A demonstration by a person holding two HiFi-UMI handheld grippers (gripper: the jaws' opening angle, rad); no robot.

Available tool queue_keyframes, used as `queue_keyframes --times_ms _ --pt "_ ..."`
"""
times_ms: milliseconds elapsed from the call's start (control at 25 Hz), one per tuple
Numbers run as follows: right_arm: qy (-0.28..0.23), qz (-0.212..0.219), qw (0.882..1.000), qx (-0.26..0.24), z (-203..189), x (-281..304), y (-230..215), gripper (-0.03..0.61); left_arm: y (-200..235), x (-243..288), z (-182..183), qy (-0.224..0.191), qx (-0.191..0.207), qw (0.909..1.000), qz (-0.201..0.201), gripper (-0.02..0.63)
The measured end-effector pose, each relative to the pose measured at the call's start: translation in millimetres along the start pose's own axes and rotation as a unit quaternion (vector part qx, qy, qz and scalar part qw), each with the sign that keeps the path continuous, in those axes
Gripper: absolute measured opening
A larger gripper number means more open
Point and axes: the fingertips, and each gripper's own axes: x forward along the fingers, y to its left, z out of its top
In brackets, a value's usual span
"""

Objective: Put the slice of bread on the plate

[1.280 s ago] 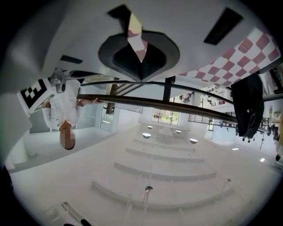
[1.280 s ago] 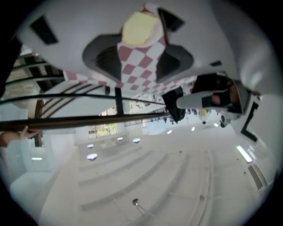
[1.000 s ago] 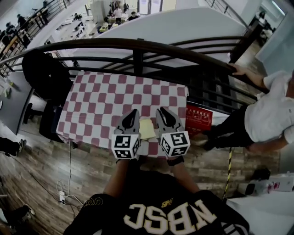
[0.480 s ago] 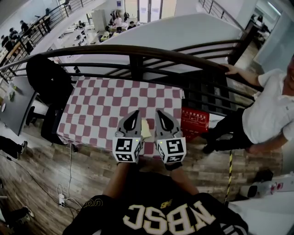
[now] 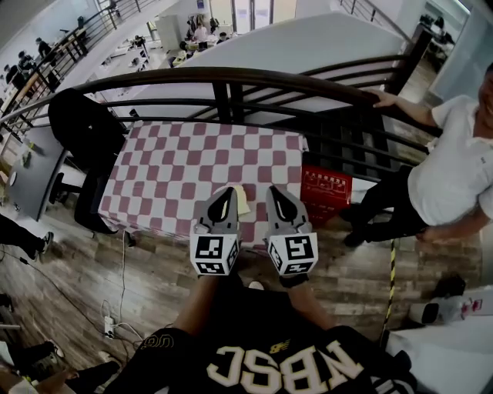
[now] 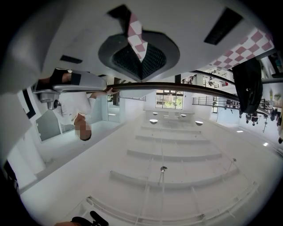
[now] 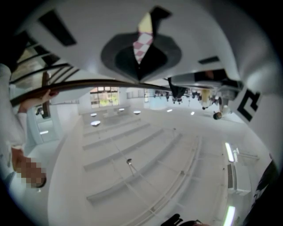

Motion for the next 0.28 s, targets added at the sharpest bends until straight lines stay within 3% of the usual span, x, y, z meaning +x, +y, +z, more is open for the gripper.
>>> queue_keyframes --times_ms 280 --pt "0.017 0.002 1.0 0.019 -29 -24 3 0.015 -4 -24 -29 0.027 -0.009 0.9994 0.018 0.02"
